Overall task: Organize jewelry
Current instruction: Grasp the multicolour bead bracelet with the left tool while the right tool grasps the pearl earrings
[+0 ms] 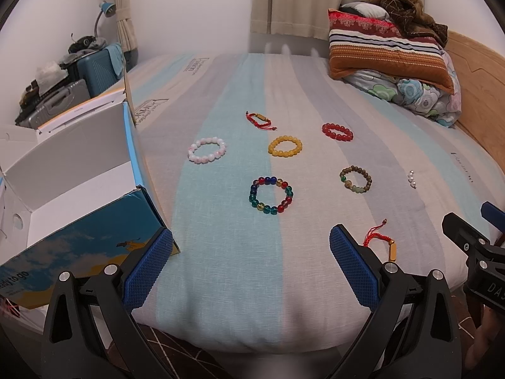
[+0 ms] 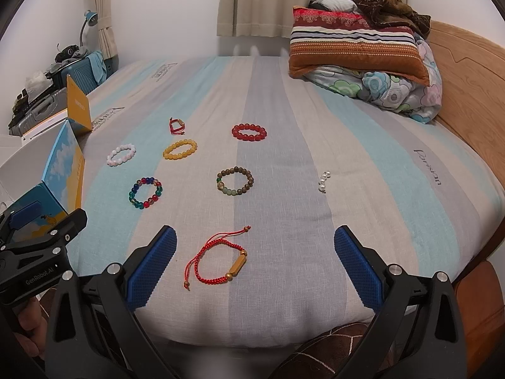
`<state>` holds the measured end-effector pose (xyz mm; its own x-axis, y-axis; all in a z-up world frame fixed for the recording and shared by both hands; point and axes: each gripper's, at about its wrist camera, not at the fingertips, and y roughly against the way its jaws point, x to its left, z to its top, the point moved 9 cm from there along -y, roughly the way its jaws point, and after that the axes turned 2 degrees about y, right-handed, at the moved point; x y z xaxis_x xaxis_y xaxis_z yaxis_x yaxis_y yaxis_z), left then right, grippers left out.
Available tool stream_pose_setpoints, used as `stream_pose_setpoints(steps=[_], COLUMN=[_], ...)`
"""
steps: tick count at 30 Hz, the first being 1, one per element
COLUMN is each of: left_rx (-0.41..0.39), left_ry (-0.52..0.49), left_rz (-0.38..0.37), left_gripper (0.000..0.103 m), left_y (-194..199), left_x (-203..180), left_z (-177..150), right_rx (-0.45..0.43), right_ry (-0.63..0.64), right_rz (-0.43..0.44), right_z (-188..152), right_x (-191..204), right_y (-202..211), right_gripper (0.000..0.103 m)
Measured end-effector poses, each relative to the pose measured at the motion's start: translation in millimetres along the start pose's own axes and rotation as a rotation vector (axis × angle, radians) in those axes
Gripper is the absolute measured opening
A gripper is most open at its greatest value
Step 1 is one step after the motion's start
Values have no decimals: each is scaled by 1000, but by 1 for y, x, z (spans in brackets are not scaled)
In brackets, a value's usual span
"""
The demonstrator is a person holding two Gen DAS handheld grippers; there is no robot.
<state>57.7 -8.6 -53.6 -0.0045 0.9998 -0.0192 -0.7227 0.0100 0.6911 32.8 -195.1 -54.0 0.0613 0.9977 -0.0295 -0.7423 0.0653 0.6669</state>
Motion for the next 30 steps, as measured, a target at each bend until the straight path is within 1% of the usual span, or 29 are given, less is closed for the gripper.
stream_pose_setpoints(steps=[7, 11, 14, 18, 24, 25, 28, 30], left_rx=[17, 24, 41, 75, 148, 162, 191, 203], left_ry=[4, -9, -24, -39, -41, -37, -25, -26], left_rz=[-12, -23, -33, -42, -35, -37, -47, -44], left_gripper=[97, 97, 97, 97, 97, 97, 90, 88], left_y=[-7, -24, -46, -84, -140, -150, -170, -181], left_x=[-3, -8, -15, -24, -25, -24, -23, -22], left_z=[3, 13, 22, 29, 23, 22, 19, 17], right_rx=[9, 33, 47, 84, 153, 167, 225, 255], right_ry=[5, -15, -17, -18, -20, -22, -37, -39], right_rz=[-3, -18, -43, -65, -76, -74, -59, -51], right_z=[2, 8, 18, 33, 43, 43, 40, 37], right_x=[-3, -20, -36, -59, -84, -87, -93, -95], right_y=[-3, -20, -38, -75, -137, -147, -180, -199], right_gripper=[96, 96, 96, 96, 95, 92, 86, 82])
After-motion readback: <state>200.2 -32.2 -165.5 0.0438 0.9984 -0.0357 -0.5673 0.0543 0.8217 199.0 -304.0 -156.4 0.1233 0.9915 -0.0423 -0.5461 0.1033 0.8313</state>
